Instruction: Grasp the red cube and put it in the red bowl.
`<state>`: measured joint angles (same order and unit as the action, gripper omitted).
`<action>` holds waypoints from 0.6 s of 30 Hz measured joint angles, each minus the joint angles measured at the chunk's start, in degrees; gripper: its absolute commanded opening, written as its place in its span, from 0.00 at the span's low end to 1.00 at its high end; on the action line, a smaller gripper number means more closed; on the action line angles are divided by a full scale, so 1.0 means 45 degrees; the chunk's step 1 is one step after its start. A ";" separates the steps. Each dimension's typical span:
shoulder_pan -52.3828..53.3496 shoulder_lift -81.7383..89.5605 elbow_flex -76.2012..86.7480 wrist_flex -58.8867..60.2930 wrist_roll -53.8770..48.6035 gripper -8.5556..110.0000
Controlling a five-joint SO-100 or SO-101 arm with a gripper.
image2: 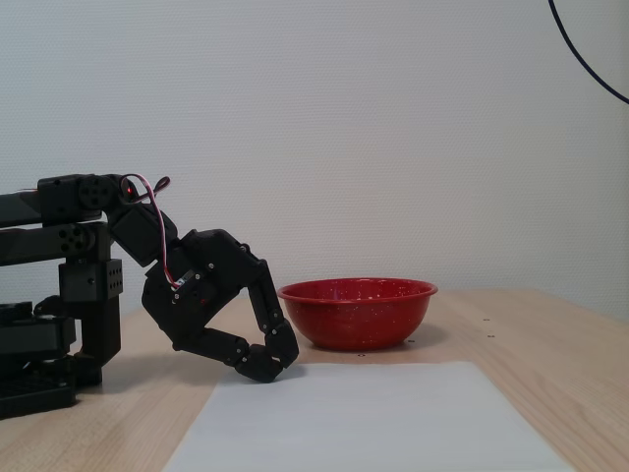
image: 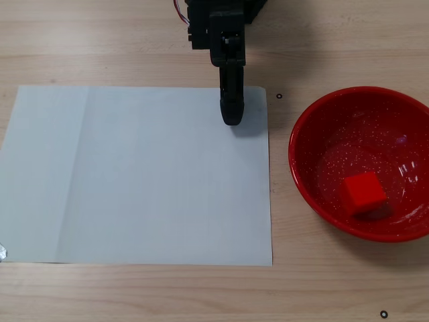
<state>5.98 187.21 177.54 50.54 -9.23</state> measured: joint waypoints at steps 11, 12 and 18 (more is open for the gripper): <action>0.0000 0.0059 0.0000 0.0078 -0.0098 0.07; 0.0000 0.0059 0.0000 0.0078 -0.0156 0.07; 0.0000 0.0059 0.0000 0.0078 -0.0156 0.07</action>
<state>5.98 187.47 177.54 50.89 -9.93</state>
